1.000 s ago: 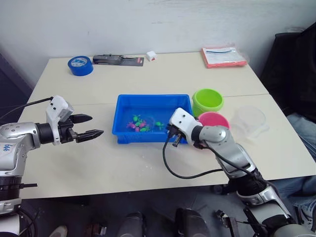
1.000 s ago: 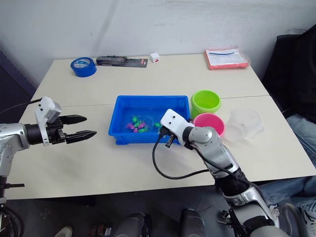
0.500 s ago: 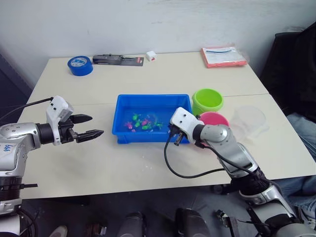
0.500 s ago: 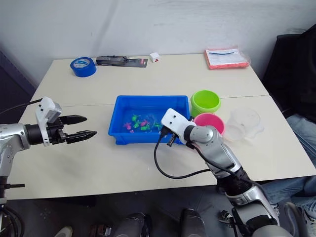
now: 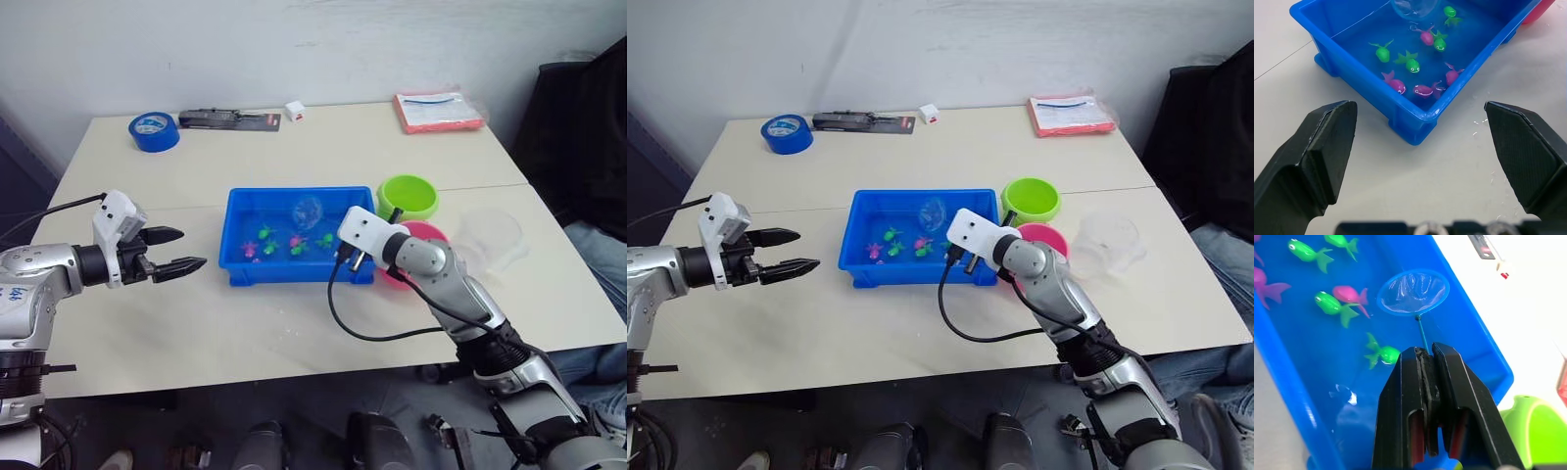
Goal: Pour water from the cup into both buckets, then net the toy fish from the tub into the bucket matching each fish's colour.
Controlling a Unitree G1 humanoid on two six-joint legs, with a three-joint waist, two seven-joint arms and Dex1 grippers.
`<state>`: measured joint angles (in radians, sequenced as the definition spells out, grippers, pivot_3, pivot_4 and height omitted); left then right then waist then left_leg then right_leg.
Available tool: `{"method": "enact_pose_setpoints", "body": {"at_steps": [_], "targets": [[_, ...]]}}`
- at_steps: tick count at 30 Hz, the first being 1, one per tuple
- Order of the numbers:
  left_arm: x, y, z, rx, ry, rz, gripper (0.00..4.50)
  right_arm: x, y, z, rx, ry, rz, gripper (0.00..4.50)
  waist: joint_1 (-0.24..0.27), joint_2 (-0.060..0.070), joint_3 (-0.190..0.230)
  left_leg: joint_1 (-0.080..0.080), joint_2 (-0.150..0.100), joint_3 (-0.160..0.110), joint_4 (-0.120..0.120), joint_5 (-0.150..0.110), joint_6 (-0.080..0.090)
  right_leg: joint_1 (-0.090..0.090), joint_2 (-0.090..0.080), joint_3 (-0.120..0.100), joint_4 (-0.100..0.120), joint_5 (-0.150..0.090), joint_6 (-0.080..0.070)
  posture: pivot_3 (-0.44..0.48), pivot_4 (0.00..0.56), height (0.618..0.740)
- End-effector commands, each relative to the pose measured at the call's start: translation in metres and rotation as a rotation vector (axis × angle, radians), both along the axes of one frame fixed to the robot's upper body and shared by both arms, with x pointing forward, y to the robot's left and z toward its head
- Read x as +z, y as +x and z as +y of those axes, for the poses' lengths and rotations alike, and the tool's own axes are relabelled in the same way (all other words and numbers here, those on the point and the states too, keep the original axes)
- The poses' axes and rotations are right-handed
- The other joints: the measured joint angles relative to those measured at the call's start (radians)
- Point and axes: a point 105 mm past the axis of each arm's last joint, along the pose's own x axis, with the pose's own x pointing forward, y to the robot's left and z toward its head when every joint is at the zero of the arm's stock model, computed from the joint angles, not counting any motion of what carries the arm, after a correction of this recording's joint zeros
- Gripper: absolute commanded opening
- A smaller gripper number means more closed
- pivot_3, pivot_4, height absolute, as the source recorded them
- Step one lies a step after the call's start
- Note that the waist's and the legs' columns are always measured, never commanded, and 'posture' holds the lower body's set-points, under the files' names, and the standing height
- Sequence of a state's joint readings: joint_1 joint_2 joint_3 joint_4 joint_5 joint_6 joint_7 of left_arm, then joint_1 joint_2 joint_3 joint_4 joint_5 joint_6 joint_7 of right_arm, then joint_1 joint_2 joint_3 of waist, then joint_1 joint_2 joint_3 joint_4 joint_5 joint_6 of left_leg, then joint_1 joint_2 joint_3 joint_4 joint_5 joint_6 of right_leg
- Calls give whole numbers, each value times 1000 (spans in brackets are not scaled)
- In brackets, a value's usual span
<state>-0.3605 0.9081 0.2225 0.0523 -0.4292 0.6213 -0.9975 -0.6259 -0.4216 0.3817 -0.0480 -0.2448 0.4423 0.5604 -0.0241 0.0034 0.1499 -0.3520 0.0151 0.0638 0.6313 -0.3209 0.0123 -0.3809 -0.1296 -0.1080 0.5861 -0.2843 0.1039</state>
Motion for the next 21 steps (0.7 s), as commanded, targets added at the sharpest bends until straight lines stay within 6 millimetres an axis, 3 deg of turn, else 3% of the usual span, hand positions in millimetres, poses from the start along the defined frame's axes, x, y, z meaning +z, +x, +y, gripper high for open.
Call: {"method": "enact_pose_setpoints", "body": {"at_steps": [1,11,21], "targets": [[10,0,-2,-14,-5,-45,4482,13,-2,1,8,17,-37,782,-3,0,0,0,0,0,0,0,0,0,0,0,0,0,0,0,150,737],[9,-1,-3,-13,-4,-43,4482,8,3,-9,-23,-57,-52,782,-4,0,0,0,0,0,0,0,0,0,0,0,0,0,0,0,150,737],[8,-1,-5,-15,-8,-43,4482,3,-7,0,29,-53,-9,782,-4,0,0,0,0,0,0,0,0,0,0,0,0,0,0,0,150,737]]}}
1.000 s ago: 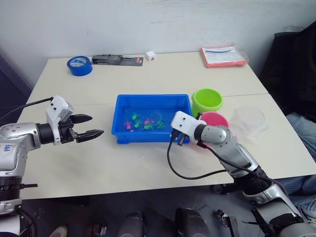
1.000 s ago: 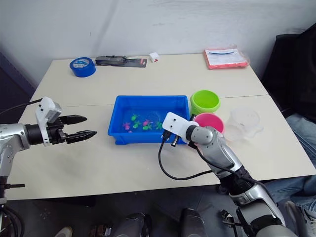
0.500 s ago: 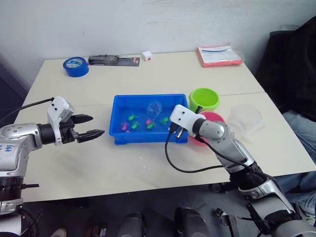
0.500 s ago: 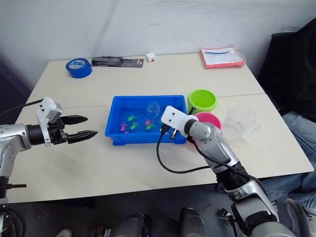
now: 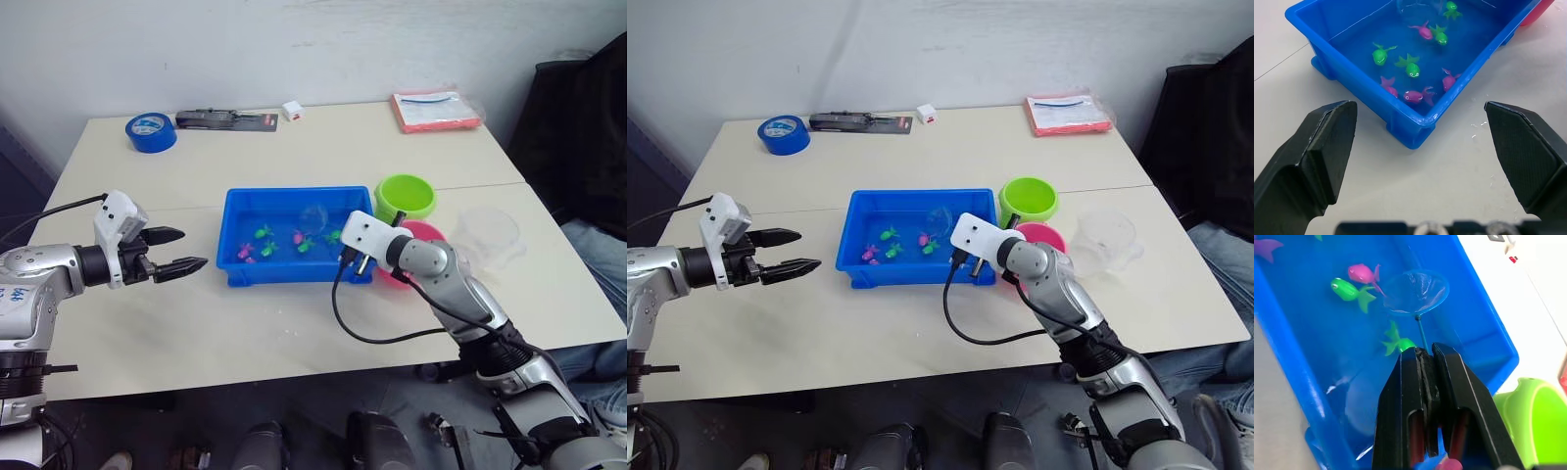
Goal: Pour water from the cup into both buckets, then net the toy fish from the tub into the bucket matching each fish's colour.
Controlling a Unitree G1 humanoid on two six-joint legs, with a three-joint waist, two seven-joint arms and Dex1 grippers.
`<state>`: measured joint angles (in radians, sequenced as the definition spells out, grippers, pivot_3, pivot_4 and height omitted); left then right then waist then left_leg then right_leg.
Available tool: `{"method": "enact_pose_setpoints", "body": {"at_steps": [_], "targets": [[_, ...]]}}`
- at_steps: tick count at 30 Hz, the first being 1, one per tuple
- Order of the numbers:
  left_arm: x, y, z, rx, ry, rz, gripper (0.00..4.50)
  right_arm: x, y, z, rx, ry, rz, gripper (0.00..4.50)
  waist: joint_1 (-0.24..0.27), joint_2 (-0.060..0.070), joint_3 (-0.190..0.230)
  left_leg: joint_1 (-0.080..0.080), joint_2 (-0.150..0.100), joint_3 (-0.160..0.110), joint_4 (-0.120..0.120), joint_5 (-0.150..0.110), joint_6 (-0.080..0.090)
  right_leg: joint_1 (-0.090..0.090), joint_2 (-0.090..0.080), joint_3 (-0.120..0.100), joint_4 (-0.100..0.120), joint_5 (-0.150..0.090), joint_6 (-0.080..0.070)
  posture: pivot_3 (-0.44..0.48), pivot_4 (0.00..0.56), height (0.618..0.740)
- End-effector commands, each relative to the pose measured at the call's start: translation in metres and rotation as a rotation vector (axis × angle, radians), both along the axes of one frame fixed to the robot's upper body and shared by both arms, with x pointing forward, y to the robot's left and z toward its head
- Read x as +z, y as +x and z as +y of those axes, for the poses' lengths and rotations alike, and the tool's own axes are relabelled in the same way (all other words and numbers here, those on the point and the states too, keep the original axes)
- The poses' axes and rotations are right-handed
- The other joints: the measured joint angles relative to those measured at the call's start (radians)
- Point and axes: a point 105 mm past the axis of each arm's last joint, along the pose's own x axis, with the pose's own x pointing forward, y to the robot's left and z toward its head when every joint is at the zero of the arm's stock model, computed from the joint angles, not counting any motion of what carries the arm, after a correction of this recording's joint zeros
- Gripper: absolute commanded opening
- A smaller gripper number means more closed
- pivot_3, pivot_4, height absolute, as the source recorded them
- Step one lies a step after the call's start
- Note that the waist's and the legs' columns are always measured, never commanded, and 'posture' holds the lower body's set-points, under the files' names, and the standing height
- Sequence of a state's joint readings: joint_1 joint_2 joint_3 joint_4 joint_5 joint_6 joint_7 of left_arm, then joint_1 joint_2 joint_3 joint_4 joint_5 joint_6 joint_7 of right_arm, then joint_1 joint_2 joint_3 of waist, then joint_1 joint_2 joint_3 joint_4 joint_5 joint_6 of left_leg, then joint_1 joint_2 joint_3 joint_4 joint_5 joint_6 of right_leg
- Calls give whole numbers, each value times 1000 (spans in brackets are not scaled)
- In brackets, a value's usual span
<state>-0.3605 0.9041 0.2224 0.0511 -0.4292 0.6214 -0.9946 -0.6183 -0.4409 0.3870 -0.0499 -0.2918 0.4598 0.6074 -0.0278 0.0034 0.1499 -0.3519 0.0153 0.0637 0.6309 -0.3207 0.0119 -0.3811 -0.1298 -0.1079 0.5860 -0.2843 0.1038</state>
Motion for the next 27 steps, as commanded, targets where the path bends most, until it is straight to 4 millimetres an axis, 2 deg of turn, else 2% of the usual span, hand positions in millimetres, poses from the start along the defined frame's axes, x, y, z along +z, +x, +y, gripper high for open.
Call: {"method": "enact_pose_setpoints", "body": {"at_steps": [1,7,14,23,27], "targets": [[8,-2,-4,-15,-6,-39,4482,10,-8,9,41,22,-24,782,0,0,0,0,0,0,0,0,0,0,0,0,0,0,0,0,150,737],[7,-4,-4,-13,-2,-31,4482,6,-16,19,82,40,16,782,0,0,0,0,0,0,0,0,0,0,0,0,0,0,0,0,150,737],[6,-4,-3,-11,-2,-30,4482,-5,-15,13,62,-25,15,782,0,0,0,0,0,0,0,0,0,0,0,0,0,0,0,0,150,737],[6,-4,-4,-10,-4,-30,4482,-6,-19,26,92,29,51,782,0,0,0,0,0,0,0,0,0,0,0,0,0,0,0,0,150,737],[6,-6,-2,-7,-2,-26,4482,-6,-29,38,140,77,106,782,0,0,0,0,0,0,0,0,0,0,0,0,0,0,0,0,150,737]]}}
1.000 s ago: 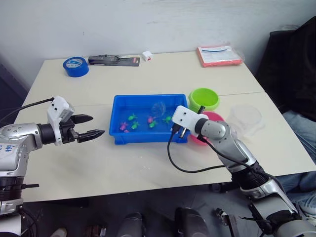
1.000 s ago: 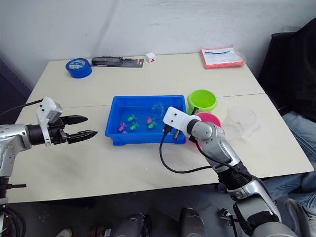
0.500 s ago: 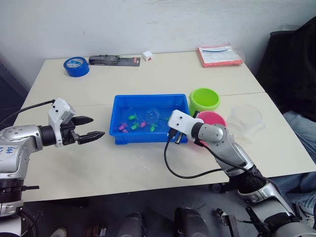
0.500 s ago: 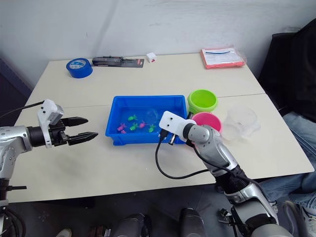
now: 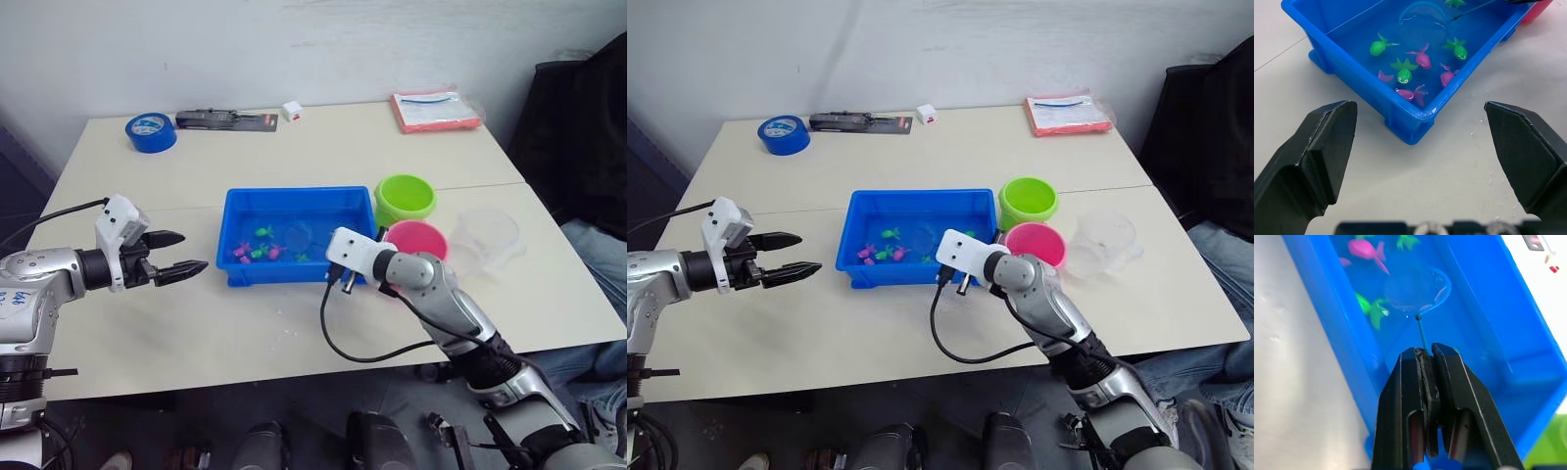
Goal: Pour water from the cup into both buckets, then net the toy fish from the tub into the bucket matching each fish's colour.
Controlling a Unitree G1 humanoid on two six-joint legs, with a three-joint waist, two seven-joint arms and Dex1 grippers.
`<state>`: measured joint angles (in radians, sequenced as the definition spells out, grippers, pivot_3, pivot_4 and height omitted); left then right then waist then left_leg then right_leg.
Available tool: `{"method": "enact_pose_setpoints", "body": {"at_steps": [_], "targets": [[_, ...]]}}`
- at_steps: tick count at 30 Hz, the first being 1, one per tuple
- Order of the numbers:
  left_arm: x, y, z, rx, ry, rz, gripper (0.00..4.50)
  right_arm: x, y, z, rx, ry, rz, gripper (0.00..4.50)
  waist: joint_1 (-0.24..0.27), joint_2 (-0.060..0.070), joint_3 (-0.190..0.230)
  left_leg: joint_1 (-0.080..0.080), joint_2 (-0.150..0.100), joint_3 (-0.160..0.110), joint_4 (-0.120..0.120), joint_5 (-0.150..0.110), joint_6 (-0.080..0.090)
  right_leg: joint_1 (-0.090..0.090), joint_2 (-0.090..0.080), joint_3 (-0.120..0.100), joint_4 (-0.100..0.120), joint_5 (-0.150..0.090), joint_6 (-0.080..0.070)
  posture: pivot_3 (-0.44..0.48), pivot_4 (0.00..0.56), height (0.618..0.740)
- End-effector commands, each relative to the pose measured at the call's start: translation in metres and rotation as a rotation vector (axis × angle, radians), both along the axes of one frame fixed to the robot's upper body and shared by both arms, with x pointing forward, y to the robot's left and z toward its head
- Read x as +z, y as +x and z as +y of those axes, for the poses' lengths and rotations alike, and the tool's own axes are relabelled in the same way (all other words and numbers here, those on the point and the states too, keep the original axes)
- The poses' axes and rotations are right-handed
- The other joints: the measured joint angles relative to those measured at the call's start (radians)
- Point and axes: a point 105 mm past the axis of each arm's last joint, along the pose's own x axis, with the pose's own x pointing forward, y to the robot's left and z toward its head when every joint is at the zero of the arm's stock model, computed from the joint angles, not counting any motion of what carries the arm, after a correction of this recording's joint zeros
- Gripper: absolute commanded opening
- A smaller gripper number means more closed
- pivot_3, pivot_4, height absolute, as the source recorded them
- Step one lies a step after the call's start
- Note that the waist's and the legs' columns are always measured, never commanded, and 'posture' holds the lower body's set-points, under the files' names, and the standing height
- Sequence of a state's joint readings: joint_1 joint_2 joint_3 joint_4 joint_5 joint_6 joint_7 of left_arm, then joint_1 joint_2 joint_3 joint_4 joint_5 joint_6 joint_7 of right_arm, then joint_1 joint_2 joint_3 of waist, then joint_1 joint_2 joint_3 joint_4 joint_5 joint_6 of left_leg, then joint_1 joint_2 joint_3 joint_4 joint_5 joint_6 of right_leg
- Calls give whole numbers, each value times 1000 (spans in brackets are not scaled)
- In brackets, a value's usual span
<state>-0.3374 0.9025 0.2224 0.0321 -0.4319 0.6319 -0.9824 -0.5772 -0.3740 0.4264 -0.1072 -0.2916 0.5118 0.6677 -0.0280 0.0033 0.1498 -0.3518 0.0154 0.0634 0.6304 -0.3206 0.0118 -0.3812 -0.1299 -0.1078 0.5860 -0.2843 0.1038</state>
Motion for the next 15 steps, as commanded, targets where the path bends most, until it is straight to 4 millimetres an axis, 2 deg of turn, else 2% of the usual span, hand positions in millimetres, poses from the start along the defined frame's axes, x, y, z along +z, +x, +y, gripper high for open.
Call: {"method": "enact_pose_setpoints", "body": {"at_steps": [1,10,15], "targets": [[12,-4,-1,-13,-5,-40,4482,10,-11,12,57,57,24,782,0,0,0,0,0,0,0,0,0,0,0,0,0,0,0,0,150,737],[12,-4,0,-11,-2,-39,4482,17,-22,12,66,172,159,782,0,0,0,0,0,-1,0,0,0,0,-1,0,0,0,0,0,150,737],[11,-4,-1,-12,-5,-39,4482,28,-11,10,-28,297,188,782,0,0,0,0,0,-1,0,0,0,0,-1,1,0,0,0,0,150,737]]}}
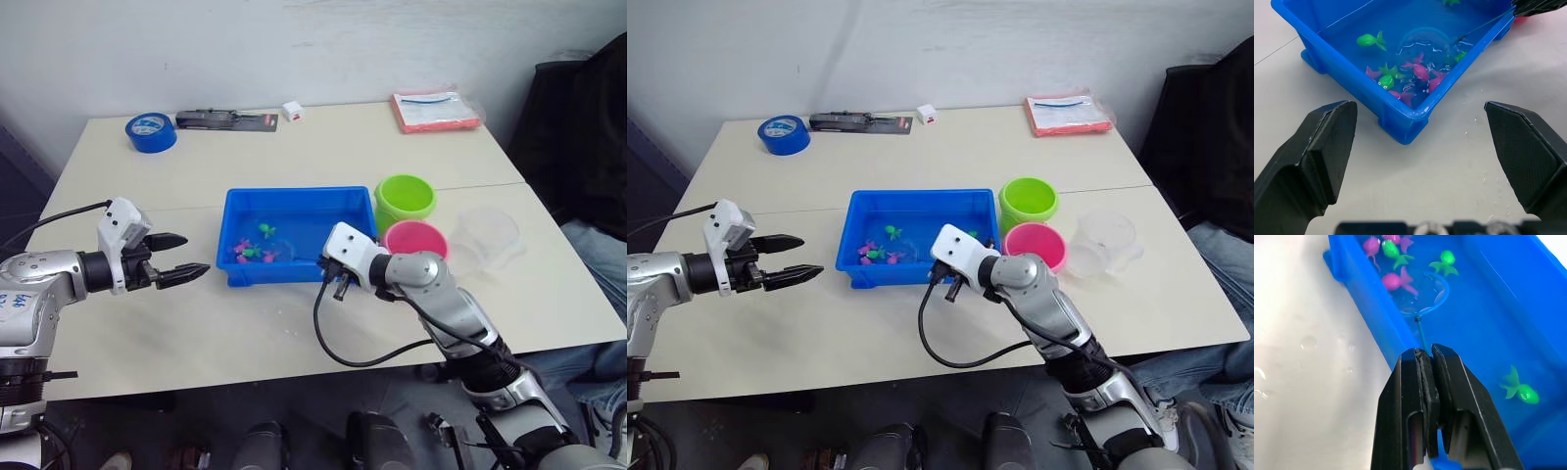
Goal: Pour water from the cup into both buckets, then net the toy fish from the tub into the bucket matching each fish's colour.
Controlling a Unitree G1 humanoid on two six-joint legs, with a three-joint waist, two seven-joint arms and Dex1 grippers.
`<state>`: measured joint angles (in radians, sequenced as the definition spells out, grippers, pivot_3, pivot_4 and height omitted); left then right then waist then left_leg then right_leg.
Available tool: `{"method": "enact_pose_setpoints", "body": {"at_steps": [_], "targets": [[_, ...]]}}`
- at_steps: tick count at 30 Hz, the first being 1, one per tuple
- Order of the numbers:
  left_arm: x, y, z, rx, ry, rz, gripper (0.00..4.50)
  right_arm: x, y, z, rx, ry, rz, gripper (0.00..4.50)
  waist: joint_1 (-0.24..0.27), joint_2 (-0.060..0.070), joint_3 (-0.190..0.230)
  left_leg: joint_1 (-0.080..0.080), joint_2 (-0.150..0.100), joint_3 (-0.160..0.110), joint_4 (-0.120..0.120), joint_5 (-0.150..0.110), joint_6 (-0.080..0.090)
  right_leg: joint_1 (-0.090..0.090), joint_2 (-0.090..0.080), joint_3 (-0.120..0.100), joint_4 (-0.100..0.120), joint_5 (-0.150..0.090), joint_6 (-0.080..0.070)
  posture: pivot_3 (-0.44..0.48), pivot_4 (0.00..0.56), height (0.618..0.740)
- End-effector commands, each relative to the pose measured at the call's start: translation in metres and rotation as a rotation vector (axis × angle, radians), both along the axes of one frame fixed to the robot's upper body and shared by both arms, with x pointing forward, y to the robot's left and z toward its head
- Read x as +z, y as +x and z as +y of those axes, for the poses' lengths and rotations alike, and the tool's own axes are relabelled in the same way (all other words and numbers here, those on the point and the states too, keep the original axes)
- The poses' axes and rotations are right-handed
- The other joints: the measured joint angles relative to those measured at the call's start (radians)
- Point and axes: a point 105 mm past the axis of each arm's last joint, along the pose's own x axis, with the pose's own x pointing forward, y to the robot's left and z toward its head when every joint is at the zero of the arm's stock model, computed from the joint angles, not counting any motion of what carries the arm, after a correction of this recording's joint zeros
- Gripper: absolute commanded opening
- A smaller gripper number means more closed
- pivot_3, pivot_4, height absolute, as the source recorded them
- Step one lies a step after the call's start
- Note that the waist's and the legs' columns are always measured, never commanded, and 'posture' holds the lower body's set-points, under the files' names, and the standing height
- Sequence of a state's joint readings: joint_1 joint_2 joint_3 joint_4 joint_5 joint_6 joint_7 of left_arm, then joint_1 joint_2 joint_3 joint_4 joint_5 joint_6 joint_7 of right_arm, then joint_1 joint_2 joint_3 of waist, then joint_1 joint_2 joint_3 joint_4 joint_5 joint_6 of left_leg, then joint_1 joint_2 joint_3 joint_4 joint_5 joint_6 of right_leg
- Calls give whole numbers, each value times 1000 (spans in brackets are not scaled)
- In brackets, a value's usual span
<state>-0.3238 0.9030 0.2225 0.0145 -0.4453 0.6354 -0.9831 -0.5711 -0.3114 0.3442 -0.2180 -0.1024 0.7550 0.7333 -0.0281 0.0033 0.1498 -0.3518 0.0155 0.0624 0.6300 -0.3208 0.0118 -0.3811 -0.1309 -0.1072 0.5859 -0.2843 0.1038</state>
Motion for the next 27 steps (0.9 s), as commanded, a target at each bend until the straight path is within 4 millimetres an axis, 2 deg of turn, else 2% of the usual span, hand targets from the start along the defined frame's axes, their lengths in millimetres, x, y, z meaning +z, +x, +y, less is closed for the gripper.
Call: {"method": "enact_pose_setpoints", "body": {"at_steps": [1,3,11,20,27], "targets": [[12,-1,1,0,-1,-43,4482,22,10,-3,-77,95,-38,782,0,0,0,0,0,0,0,0,0,0,0,0,0,0,0,0,150,737],[11,-1,1,-1,-3,-42,4482,24,16,-8,-110,98,-56,782,1,0,0,0,0,0,0,0,0,0,0,0,0,0,0,0,150,737],[11,-4,-3,-37,-11,-24,4482,32,18,-17,-143,155,-35,782,-1,0,0,0,0,0,-1,0,0,-1,-1,1,0,0,0,0,150,737],[19,-1,-8,-79,-20,-50,4482,41,5,-31,-98,185,-20,782,0,0,0,-1,0,0,-1,0,0,-1,-1,1,0,0,0,0,150,737],[34,8,-28,-188,-9,-154,4482,66,-12,-63,-57,240,-26,782,10,0,0,-1,-1,0,0,-1,1,0,-1,0,-1,0,0,0,150,737]]}}
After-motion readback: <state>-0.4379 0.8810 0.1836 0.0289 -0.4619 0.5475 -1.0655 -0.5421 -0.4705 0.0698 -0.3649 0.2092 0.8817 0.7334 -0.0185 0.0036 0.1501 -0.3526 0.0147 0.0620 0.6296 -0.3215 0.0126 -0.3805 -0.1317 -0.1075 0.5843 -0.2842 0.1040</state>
